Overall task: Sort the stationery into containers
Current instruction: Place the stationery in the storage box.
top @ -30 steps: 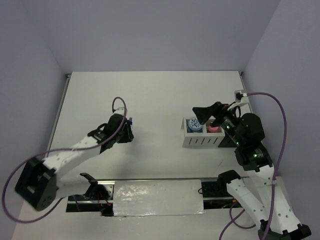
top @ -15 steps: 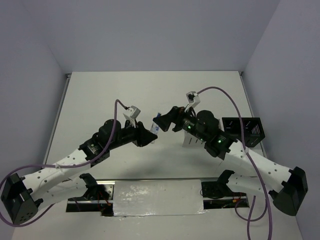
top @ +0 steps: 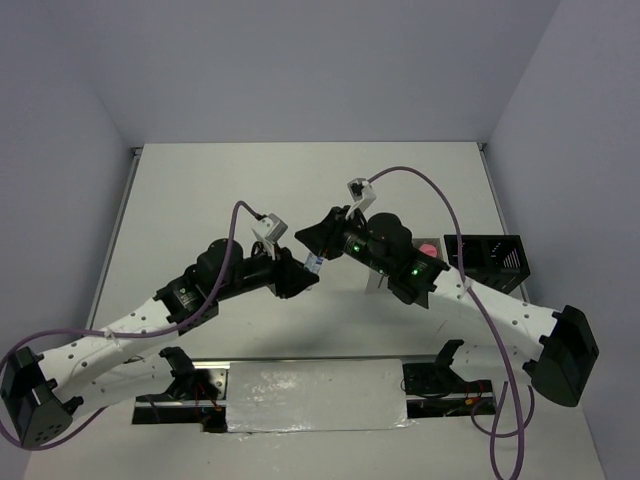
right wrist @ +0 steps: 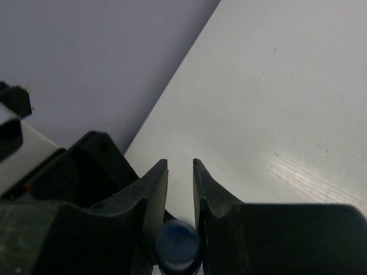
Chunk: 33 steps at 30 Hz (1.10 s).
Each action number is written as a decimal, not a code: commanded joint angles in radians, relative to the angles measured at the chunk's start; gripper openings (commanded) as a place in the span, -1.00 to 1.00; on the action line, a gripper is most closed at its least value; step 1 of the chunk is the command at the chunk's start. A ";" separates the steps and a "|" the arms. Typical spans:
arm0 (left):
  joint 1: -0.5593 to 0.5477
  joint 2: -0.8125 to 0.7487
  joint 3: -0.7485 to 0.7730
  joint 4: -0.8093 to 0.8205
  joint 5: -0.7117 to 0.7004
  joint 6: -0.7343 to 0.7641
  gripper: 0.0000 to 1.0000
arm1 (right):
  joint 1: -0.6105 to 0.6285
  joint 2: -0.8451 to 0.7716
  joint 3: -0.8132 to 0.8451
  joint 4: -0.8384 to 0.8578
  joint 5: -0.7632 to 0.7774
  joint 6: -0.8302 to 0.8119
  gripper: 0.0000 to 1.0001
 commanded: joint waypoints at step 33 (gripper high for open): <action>-0.011 -0.127 0.221 -0.745 -0.431 0.022 0.99 | -1.080 -0.147 0.064 -0.391 1.022 -0.298 -1.00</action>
